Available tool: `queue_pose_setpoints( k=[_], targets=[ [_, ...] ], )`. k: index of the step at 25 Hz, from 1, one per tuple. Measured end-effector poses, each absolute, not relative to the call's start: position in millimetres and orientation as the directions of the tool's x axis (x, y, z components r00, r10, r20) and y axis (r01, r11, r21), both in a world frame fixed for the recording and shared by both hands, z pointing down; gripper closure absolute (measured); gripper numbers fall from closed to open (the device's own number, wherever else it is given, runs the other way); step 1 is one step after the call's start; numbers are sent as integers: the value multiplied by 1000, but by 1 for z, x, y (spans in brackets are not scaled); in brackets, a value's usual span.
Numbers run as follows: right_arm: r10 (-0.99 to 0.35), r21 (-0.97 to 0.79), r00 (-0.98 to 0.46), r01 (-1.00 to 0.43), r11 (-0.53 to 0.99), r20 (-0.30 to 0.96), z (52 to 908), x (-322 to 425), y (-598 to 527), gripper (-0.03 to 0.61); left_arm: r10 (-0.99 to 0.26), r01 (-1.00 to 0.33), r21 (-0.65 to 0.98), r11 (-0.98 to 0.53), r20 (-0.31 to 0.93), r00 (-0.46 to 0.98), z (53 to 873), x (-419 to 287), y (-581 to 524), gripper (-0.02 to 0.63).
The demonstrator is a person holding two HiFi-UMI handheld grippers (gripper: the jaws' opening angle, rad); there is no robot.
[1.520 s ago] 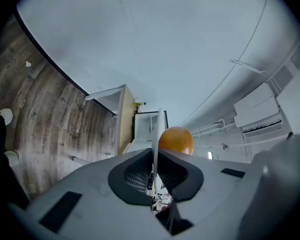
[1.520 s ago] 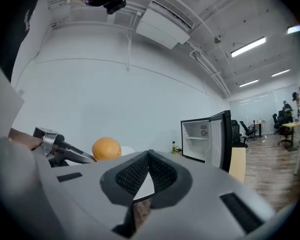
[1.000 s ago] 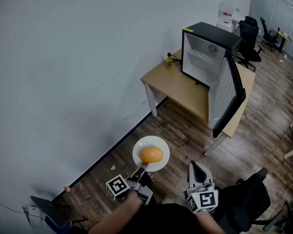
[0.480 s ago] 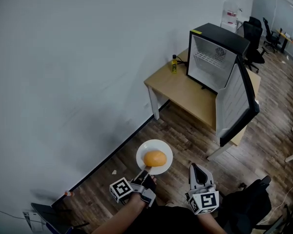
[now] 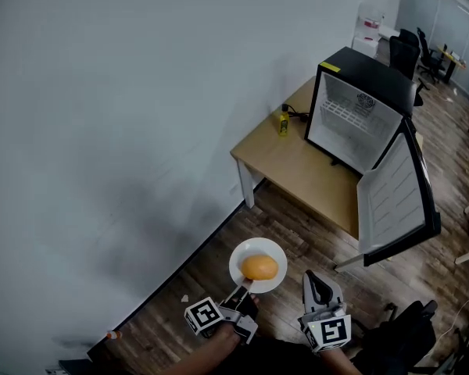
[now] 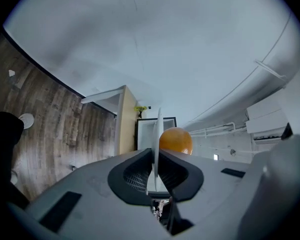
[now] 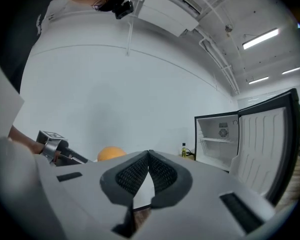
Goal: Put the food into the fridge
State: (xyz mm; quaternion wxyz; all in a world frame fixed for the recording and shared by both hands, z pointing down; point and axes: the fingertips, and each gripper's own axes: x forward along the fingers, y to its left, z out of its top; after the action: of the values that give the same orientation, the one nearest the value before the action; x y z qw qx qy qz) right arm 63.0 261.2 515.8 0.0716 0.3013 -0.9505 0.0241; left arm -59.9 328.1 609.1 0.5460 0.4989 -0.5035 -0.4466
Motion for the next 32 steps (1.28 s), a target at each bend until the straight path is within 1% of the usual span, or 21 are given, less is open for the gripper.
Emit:
queue_pose_setpoints(
  k=[2,9,13,16,19,21,24,28,32],
  targets=[
    [-589,-3,-792,-598,802,162,514,47,243,520,-989,-5,996,94,94,111,604,-75,308,584],
    [-658,-10,-730,-671,742,184,513,2,185,518,-967,-64,993,102,114,228,599,-122,244,584],
    [-695,-17,-698,-707,707,173,513,-16,163,518,-956,-44,997,59,69,286,589,-138,211,584],
    [-713,-24,-681,-726,688,163,508,-30,151,520,-936,-60,996,72,88,342,591,-148,194,584],
    [-739,-36,-652,-754,656,172,509,-39,141,520,-915,-73,996,57,82,396,589,-154,177,584],
    [-757,-41,-623,-777,629,196,514,-39,135,518,-907,-50,998,32,50,418,584,-154,165,584],
    [-779,-39,-599,-797,603,184,514,-39,129,520,-899,-21,1000,11,19,438,580,-153,154,584],
    [-797,-47,-583,-810,584,155,514,-38,116,518,-877,-70,995,71,95,471,595,-156,147,584],
    [-817,-65,-556,-830,553,152,520,-33,98,520,-872,-77,994,76,103,479,599,-154,129,584]
  ],
)
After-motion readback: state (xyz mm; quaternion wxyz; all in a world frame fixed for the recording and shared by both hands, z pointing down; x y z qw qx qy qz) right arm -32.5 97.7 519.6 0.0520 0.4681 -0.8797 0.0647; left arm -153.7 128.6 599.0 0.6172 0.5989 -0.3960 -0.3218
